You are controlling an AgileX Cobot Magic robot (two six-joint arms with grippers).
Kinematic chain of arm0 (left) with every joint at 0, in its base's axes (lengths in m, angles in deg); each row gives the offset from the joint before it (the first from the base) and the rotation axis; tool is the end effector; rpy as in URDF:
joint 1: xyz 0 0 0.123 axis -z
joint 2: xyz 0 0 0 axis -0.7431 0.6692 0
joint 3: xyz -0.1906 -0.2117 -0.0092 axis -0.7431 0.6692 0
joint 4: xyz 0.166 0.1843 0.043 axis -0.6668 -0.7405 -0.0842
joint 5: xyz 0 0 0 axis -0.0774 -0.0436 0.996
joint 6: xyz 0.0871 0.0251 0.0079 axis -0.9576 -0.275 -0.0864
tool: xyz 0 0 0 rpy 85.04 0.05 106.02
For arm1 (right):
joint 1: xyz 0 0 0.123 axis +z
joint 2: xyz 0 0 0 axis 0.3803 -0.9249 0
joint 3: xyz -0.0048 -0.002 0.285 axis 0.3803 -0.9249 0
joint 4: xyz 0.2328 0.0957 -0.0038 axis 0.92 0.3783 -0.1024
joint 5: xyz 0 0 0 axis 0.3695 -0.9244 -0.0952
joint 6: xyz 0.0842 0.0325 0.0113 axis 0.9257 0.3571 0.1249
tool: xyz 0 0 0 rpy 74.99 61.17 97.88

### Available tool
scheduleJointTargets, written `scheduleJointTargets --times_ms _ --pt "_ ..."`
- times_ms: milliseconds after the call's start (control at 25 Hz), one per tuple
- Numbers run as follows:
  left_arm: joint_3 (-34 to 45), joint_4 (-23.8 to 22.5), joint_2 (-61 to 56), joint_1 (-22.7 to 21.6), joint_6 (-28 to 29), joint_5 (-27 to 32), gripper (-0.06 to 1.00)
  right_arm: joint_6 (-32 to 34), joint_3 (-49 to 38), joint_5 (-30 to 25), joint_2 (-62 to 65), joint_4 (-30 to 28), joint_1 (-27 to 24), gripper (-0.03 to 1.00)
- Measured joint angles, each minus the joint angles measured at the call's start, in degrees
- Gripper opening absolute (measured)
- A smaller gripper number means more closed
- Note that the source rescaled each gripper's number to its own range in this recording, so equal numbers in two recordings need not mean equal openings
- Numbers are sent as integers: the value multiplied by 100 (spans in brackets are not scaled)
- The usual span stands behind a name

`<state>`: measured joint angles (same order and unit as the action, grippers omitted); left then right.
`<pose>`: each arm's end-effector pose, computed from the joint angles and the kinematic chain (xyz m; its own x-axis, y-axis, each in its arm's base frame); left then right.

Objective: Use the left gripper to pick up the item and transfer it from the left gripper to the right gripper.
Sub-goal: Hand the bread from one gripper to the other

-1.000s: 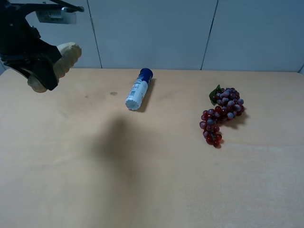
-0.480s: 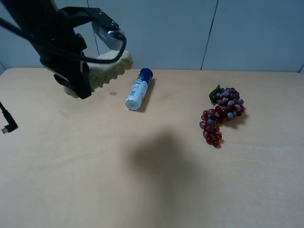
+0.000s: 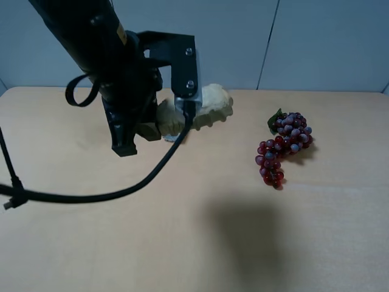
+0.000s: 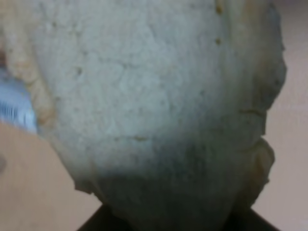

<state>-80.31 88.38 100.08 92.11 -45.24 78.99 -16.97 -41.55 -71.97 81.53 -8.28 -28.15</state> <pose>0.2378 -0.2306 0.2812 0.0274 0.9412 -0.3369 0.9414 0.0891 0.3254 -0.0052 -0.0033 0.2806 -0.4052 0.1126 -0.9072 0.1678 0.9847 0.0472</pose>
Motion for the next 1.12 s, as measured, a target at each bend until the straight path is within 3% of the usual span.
scheduleJointTargets --times_ms 200,440,840,1120 --pt "484 -37 0 234 -377 -929 4 0 0 0 -78 323 0 100" --pt "897 -37 0 374 -512 -1764 4 -167 221 117 -1253 1877 0 100" --pt "971 0 0 374 -663 -2137 2 -2562 334 919 -3197 4781 133 100" --pt "971 0 0 374 -683 -2268 2 -4061 334 962 -4648 5812 917 100"
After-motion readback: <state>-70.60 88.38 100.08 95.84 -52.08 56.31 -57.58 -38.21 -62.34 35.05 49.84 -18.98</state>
